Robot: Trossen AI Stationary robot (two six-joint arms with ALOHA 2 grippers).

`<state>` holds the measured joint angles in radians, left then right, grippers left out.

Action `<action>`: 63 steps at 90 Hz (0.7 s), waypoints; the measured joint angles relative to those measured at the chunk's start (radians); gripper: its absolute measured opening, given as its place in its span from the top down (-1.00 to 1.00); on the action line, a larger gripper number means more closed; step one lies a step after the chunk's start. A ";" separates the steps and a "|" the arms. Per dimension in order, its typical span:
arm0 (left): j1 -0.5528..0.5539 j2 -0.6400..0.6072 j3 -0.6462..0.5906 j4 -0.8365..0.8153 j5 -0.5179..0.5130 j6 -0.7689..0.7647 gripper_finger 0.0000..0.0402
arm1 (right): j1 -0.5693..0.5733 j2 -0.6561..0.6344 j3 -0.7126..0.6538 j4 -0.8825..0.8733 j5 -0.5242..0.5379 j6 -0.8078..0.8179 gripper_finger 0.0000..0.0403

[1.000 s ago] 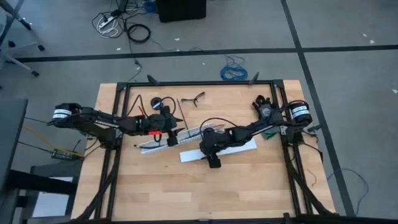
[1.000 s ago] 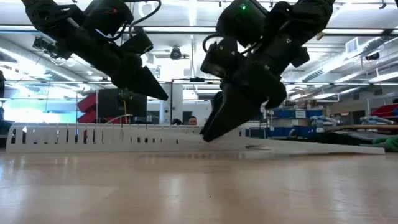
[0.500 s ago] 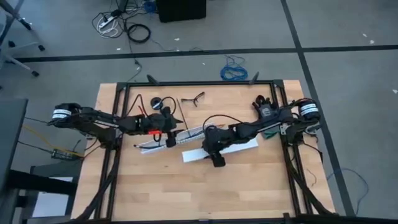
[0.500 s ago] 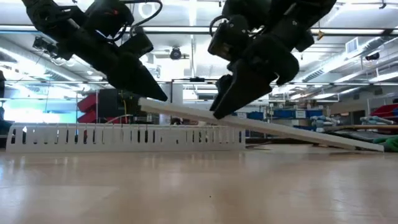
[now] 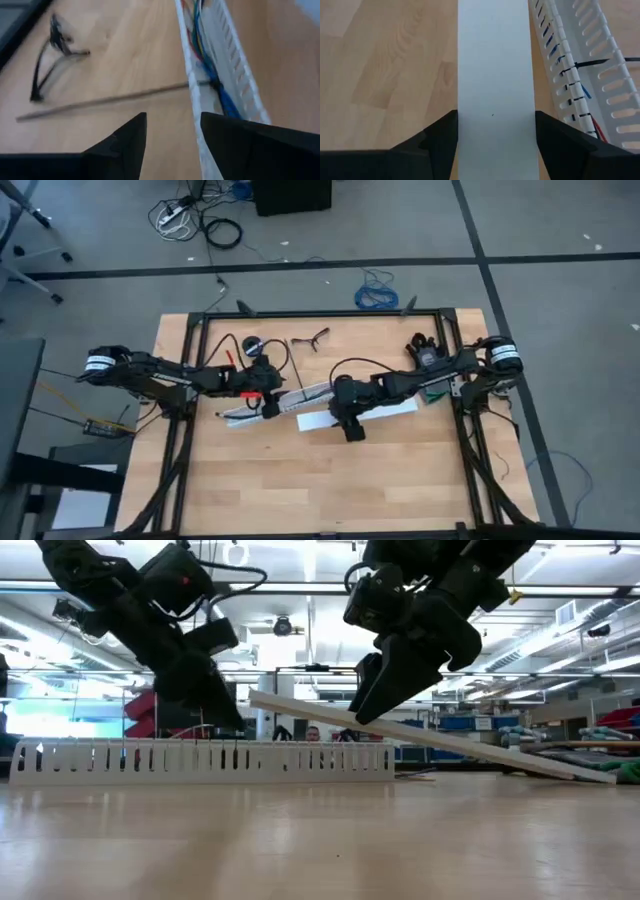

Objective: Ziptie cables
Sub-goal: Close the white cable duct

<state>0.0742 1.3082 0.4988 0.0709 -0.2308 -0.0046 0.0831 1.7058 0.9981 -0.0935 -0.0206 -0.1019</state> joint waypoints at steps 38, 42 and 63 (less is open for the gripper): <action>0.000 0.030 0.000 -0.014 0.087 -0.001 0.09 | -0.031 0.000 0.000 -0.002 0.001 -0.010 -0.16; 0.000 0.042 0.000 -0.020 0.087 -0.002 0.09 | -0.033 0.000 0.000 -0.005 0.001 -0.013 -0.16; 0.000 0.081 0.000 -0.014 0.096 -0.003 0.21 | -0.047 0.000 0.000 -0.013 0.001 -0.014 -0.16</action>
<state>0.0738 1.3895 0.4992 0.0572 -0.1346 -0.0081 0.0359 1.7058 0.9985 -0.1062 -0.0193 -0.1158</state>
